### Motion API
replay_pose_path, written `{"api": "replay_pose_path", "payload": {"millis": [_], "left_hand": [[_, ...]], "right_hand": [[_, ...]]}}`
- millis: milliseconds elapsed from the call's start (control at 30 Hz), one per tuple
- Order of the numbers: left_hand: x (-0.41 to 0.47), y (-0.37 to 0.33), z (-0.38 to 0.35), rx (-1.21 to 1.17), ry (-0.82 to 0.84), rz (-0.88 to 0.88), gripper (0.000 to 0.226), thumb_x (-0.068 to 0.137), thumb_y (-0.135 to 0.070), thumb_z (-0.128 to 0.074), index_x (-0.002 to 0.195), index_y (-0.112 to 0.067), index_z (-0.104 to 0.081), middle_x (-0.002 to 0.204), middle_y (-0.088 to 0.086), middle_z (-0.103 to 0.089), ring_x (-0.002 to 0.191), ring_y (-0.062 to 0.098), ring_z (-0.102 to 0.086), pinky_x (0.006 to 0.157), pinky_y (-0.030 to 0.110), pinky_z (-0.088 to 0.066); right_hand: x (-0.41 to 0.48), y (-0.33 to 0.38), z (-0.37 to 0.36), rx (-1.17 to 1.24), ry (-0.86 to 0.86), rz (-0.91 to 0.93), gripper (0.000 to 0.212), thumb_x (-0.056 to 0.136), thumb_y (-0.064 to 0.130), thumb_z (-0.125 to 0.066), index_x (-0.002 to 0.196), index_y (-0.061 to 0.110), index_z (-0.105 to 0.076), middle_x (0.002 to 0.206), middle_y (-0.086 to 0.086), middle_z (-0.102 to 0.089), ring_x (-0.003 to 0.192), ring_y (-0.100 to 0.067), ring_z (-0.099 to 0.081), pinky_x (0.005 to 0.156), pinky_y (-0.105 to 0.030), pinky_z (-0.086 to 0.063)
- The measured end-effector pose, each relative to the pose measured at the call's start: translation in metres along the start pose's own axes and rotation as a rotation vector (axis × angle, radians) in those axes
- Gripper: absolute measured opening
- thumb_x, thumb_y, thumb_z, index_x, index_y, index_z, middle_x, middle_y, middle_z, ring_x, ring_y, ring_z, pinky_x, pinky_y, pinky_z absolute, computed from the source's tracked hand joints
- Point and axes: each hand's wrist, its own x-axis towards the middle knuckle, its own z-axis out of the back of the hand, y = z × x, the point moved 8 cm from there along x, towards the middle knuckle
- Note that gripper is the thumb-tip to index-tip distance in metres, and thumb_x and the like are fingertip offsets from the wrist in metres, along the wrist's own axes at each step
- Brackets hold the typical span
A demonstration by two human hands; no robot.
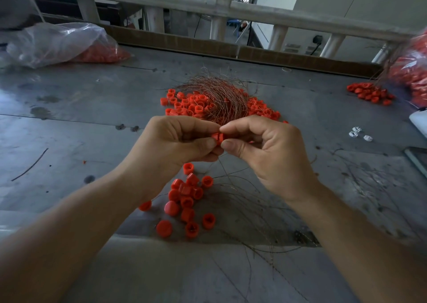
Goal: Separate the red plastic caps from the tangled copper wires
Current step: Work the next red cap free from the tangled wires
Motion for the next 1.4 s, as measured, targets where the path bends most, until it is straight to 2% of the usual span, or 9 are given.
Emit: {"api": "replay_pose_path", "payload": {"millis": [200,400,567,733,933,1200,1400], "left_hand": [[0.000,-0.001,0.000,0.014,0.000,-0.007,0.026,0.059,-0.011,-0.060,0.083,-0.013,-0.068,0.071,0.003,-0.072,0.064,0.012,-0.069,0.060,0.015,-0.053],[-0.001,-0.004,0.001,0.074,-0.031,-0.053,0.025,0.059,-0.009,-0.061,0.082,-0.015,-0.067,0.069,-0.005,-0.072,0.063,0.009,-0.069,0.059,0.012,-0.051],[-0.002,-0.005,0.001,0.101,-0.017,-0.059,0.025,0.058,-0.010,-0.062,0.081,-0.016,-0.068,0.069,-0.003,-0.072,0.062,0.010,-0.069,0.058,0.012,-0.051],[-0.002,0.005,0.000,-0.038,-0.007,0.005,0.020,0.058,-0.010,-0.063,0.072,-0.019,-0.072,0.068,0.006,-0.072,0.061,0.015,-0.069,0.056,0.016,-0.053],[-0.004,0.006,0.001,-0.042,-0.028,-0.031,0.018,0.058,-0.011,-0.064,0.070,-0.020,-0.074,0.067,0.004,-0.072,0.060,0.014,-0.069,0.056,0.016,-0.053],[-0.002,0.005,-0.002,-0.068,0.086,0.014,0.024,0.055,-0.020,-0.066,0.077,-0.025,-0.076,0.071,0.004,-0.073,0.065,0.014,-0.070,0.058,0.017,-0.053],[-0.002,0.006,-0.004,-0.094,0.117,0.022,0.026,0.056,-0.019,-0.066,0.079,-0.022,-0.076,0.070,0.007,-0.072,0.064,0.015,-0.069,0.057,0.018,-0.053]], "right_hand": [[0.000,0.001,0.001,-0.028,-0.020,0.017,0.030,0.072,0.005,-0.072,0.090,0.027,-0.063,0.080,0.021,-0.061,0.079,0.002,-0.064,0.071,-0.010,-0.049],[-0.001,0.000,0.002,-0.072,-0.053,0.026,0.024,0.072,0.006,-0.072,0.095,0.010,-0.069,0.080,0.018,-0.061,0.080,0.000,-0.064,0.071,-0.012,-0.051],[-0.001,0.001,0.001,-0.092,-0.049,0.043,0.021,0.072,0.005,-0.072,0.093,0.007,-0.070,0.078,0.020,-0.059,0.077,0.002,-0.063,0.069,-0.009,-0.050],[-0.003,0.001,0.001,-0.083,-0.052,0.034,0.015,0.072,0.006,-0.073,0.087,0.005,-0.071,0.075,0.020,-0.059,0.071,0.004,-0.062,0.065,-0.010,-0.049],[-0.005,0.000,-0.002,-0.064,-0.062,0.025,0.016,0.072,0.005,-0.072,0.087,0.003,-0.070,0.075,0.018,-0.059,0.069,0.005,-0.061,0.064,-0.009,-0.049],[-0.002,0.004,0.002,0.031,-0.027,0.041,0.025,0.069,0.022,-0.067,0.093,0.017,-0.065,0.078,0.015,-0.063,0.070,0.004,-0.063,0.063,-0.011,-0.050],[0.000,0.001,-0.001,0.105,0.018,0.011,0.014,0.067,0.022,-0.068,0.081,0.025,-0.064,0.077,0.015,-0.063,0.073,0.000,-0.064,0.066,-0.013,-0.050]]}}
